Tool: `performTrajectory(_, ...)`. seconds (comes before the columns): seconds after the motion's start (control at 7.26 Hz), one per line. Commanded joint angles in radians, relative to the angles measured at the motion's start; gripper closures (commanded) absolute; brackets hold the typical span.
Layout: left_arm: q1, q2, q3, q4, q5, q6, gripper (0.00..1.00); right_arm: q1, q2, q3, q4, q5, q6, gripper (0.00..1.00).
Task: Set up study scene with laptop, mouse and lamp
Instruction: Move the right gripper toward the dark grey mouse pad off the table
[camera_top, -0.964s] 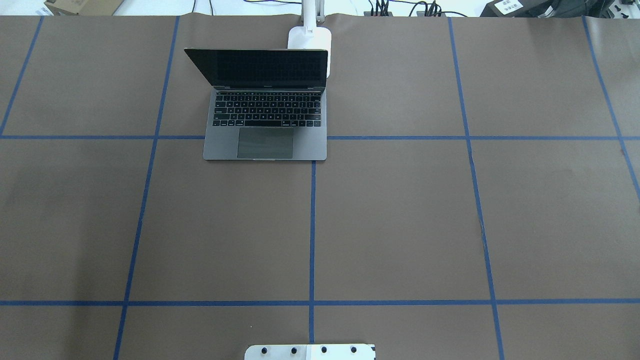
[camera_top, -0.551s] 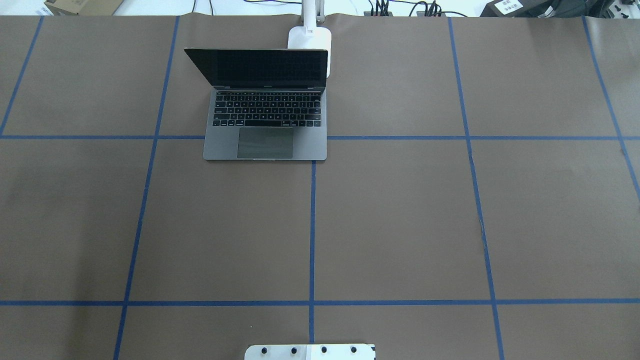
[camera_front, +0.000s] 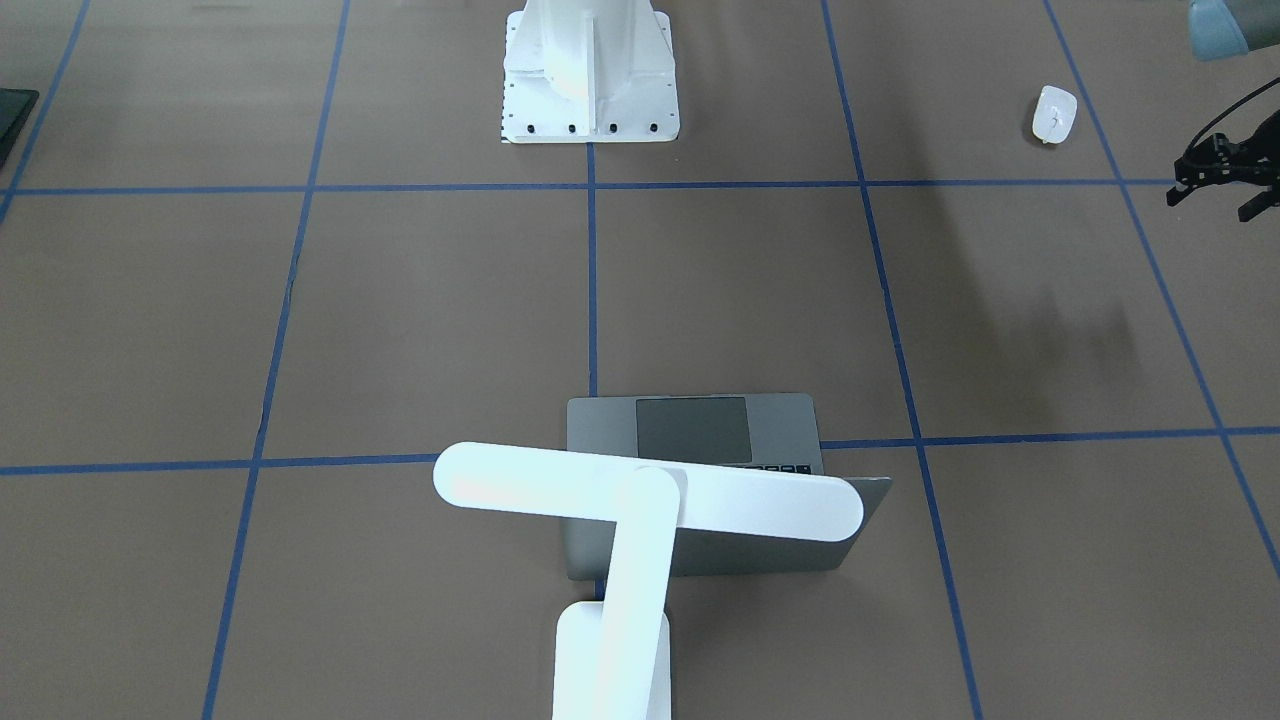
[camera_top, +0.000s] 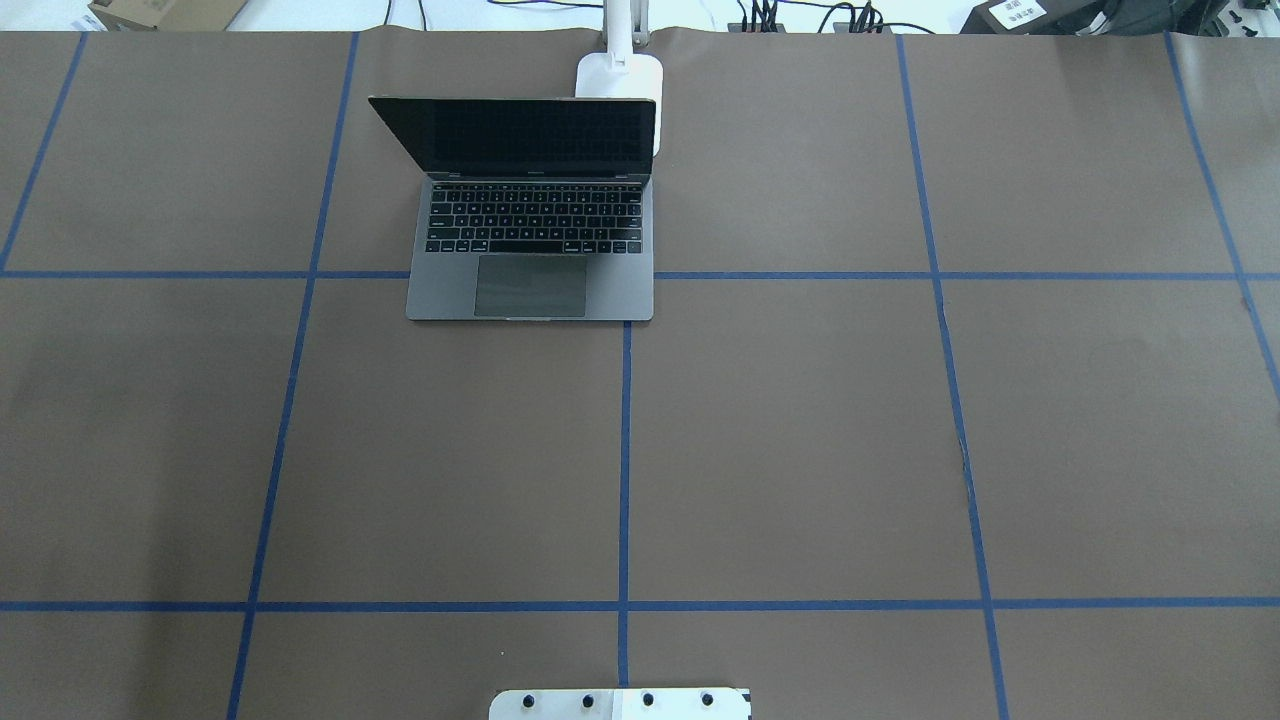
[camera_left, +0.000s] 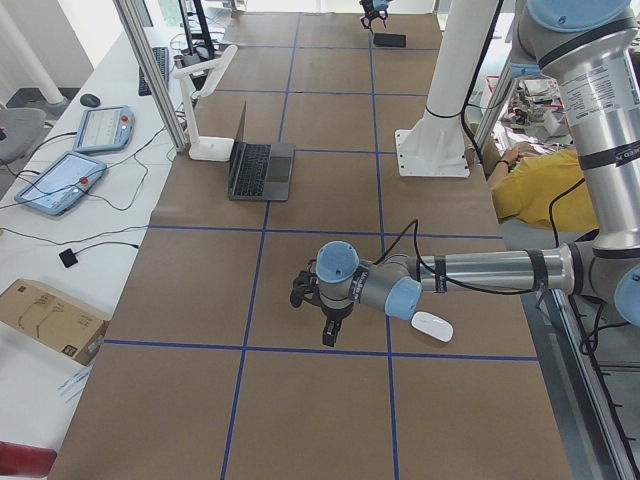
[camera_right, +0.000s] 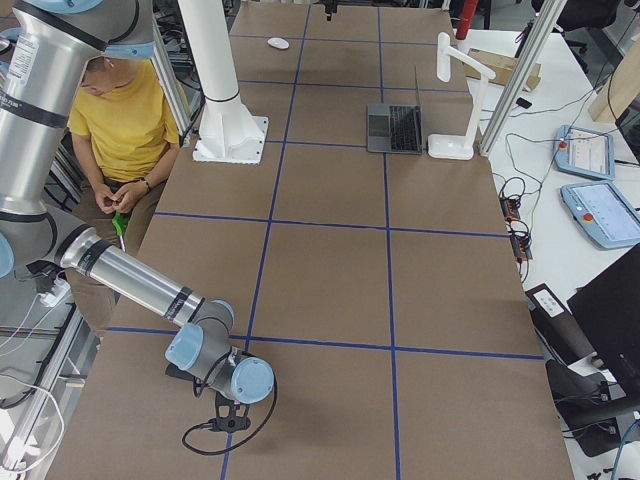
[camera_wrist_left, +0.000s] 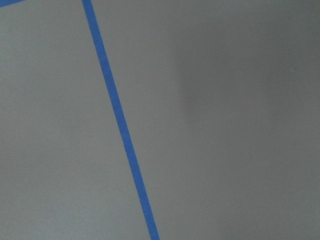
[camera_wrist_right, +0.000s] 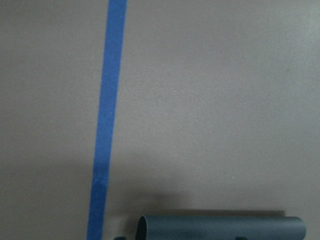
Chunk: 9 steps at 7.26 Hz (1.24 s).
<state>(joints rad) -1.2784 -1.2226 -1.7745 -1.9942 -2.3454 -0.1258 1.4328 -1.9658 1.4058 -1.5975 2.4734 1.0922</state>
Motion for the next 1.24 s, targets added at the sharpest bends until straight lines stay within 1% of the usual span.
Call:
performTrajectory(0.0,-0.001,0.000,0.000,-0.002,0.000,0.000,0.00,-0.021,0.001,-0.002,-0.001,-0.039,0.000,0.22)
performTrajectory(0.14,-0.001,0.000,0.000,0.000,0.000,0.000,0.00,-0.025,0.001,-0.001,0.001,-0.065,0.000,0.23)
performTrajectory(0.28,-0.001,0.000,0.000,0.000,0.000,0.000,0.00,-0.028,0.001,-0.001,0.002,-0.071,-0.001,0.30)
performTrajectory(0.41,-0.001,0.000,0.000,0.000,0.000,0.000,0.00,-0.031,0.001,-0.001,0.004,-0.073,-0.003,0.39)
performTrajectory(0.55,-0.001,0.000,0.000,0.000,0.000,0.000,0.00,-0.035,0.001,-0.001,0.004,-0.071,-0.002,0.41)
performTrajectory(0.83,-0.001,0.000,0.000,0.000,0.000,0.000,0.00,-0.043,0.001,-0.001,0.004,-0.071,-0.011,0.41)
performTrajectory(0.96,-0.001,0.000,0.000,0.000,0.000,0.000,0.00,-0.048,0.001,0.001,0.005,-0.071,-0.012,0.44)
performTrajectory(1.1,-0.001,0.000,0.000,0.000,0.000,0.000,0.00,-0.052,0.001,0.005,0.005,-0.065,-0.015,0.54)
